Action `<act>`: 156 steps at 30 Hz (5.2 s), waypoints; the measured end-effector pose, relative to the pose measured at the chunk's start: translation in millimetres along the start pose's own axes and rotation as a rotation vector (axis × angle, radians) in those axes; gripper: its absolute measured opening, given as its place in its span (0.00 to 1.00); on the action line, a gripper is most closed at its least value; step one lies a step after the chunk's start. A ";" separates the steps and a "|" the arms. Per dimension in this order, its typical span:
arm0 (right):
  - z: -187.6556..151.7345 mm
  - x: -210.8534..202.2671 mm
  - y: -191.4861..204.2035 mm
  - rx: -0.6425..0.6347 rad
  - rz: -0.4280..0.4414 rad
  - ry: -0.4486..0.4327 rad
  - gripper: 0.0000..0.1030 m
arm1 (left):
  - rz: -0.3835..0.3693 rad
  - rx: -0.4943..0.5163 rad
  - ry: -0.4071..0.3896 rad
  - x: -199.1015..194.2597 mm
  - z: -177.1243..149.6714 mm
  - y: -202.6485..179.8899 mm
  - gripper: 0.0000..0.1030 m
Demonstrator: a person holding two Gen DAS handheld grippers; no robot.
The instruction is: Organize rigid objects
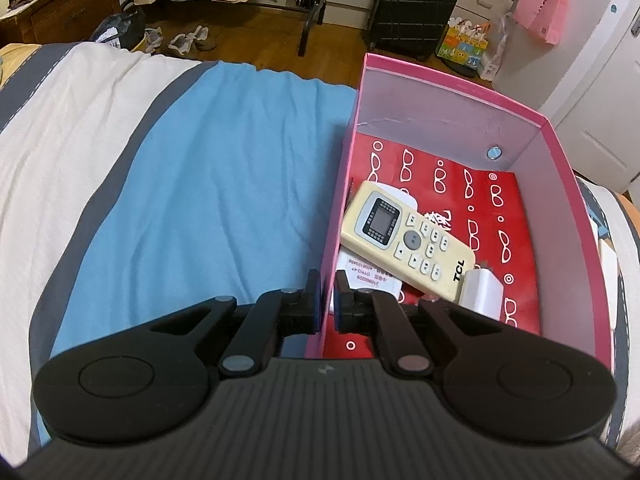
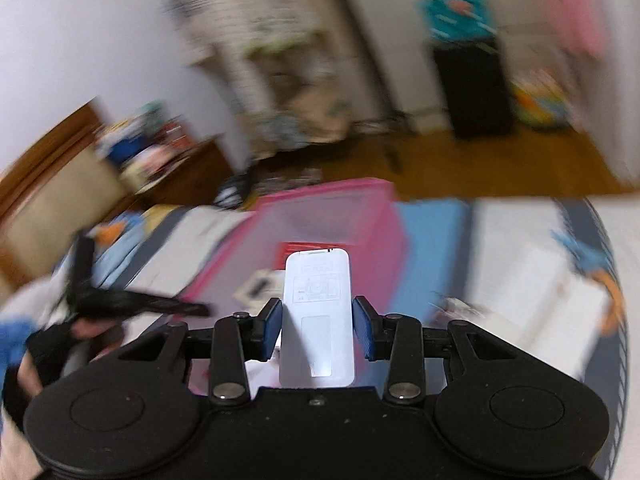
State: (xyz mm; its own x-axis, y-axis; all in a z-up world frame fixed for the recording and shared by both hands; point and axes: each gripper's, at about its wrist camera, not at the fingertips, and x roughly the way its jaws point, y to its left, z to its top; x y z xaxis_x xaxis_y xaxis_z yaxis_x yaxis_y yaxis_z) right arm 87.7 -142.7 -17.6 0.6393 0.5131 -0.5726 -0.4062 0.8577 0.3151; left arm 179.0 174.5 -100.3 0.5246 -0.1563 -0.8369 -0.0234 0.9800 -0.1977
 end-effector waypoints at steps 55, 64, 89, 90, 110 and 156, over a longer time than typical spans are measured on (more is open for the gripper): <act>-36.1 35.1 -206.2 0.520 -0.420 0.294 0.45 | -0.010 0.005 0.004 0.4 2.7 2.8 0.06; -41.9 49.3 -218.3 0.538 -0.396 0.283 0.62 | -0.023 0.024 0.012 1.0 1.8 2.8 0.06; -49.8 31.4 -176.6 0.443 -0.398 0.259 0.37 | -0.031 0.128 0.006 -3.2 -3.8 -7.3 0.16; -50.4 30.5 -179.0 0.464 -0.390 0.255 0.37 | -0.030 0.128 0.005 -3.2 -3.9 -7.5 0.16; -46.1 28.2 -144.3 0.396 -0.309 0.167 0.07 | -0.026 0.110 0.008 -3.4 -5.2 -5.5 0.16; -59.6 3.2 -65.5 0.204 -0.469 0.019 0.57 | -0.030 0.094 0.019 -1.8 -5.8 -3.1 0.16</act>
State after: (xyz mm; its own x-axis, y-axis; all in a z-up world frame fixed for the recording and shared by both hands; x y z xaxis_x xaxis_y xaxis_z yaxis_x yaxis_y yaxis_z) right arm 77.5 -199.2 -85.2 0.7092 0.0723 -0.7012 0.0586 0.9852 0.1609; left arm 173.3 171.0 -101.1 0.5075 -0.1867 -0.8412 0.0726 0.9820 -0.1742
